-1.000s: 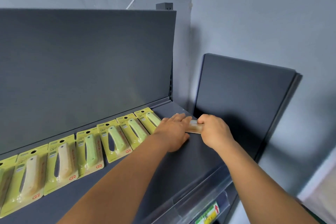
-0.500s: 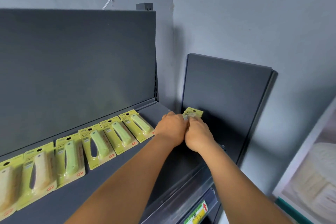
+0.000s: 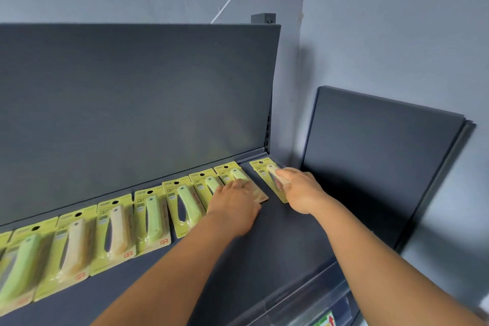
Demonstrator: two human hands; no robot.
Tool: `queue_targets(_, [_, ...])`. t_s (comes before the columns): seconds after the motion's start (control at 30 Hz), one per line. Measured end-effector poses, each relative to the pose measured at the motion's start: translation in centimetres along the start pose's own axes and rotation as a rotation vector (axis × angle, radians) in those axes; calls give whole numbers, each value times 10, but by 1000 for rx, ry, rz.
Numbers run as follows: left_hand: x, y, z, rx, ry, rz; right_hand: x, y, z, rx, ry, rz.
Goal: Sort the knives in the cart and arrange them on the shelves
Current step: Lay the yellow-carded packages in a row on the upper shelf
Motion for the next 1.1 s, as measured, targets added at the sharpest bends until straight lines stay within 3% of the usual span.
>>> queue_targets(0.3, [8,3,-1,-34,57,-7,19,-18,-6,9,77,115])
queue_targets(0.83, [4,5,4,-6,63,5,19,-18,-9,13,123,132])
queue_targets(1.1, [15,29,13,-95,-25,49,33,-5,-17,-26,214,161])
Point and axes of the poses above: each hand's wrist, its own y-axis away from the middle knuckle, its own z-axis out of the back of the hand, x = y × z, the point moved 1 cm from there along -y, towards the middle knuckle, and after that the axes turned 1 degree about -z, right-handed, at the moved point
